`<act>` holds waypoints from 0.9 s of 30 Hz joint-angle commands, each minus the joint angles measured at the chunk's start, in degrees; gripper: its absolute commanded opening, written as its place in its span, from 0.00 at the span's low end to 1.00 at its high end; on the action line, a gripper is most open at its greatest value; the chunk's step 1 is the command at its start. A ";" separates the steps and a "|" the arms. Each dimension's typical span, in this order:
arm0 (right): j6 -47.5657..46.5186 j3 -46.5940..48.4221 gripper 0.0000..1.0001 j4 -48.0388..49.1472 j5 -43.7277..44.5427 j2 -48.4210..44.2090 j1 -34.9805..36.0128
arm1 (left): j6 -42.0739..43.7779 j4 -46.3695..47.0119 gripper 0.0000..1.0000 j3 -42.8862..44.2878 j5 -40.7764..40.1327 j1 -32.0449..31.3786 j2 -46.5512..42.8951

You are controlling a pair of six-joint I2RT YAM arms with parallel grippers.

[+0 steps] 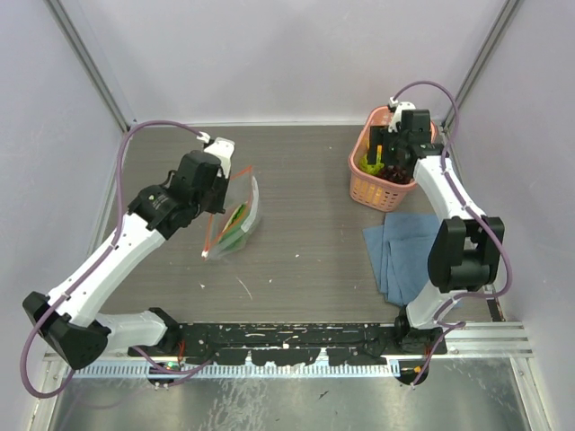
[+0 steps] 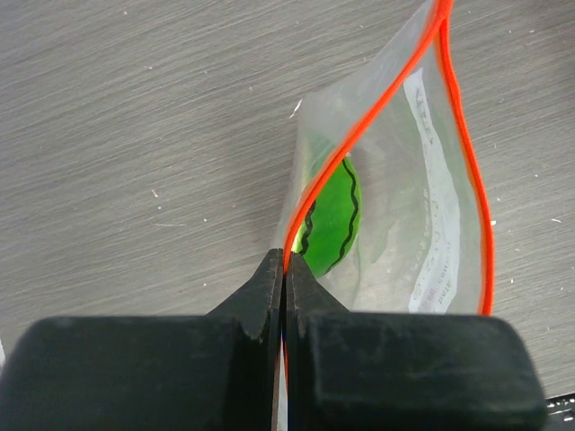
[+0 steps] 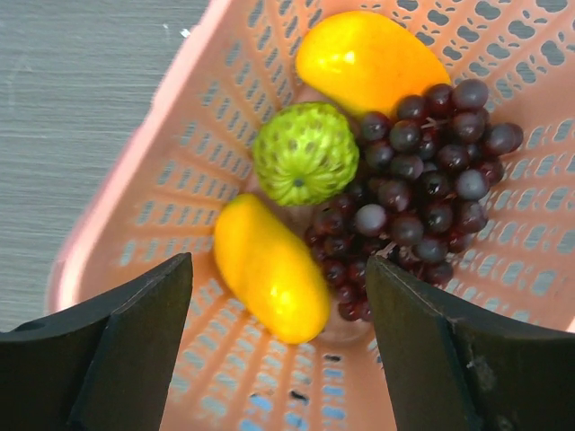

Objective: Place the food in the zip-top bag and seal the zipper
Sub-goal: Pick up the fake fruit from the bin.

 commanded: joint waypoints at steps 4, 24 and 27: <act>-13.35 1.17 0.84 10.47 -7.53 5.39 -2.94 | -0.63 0.78 0.00 2.84 4.35 0.65 2.13; -43.80 2.97 0.87 14.90 -24.49 18.68 -4.51 | -1.14 0.40 0.00 2.90 5.35 2.43 3.34; -45.88 4.33 0.87 13.26 -25.48 21.02 -4.58 | -1.12 0.40 0.00 2.83 5.34 2.52 3.34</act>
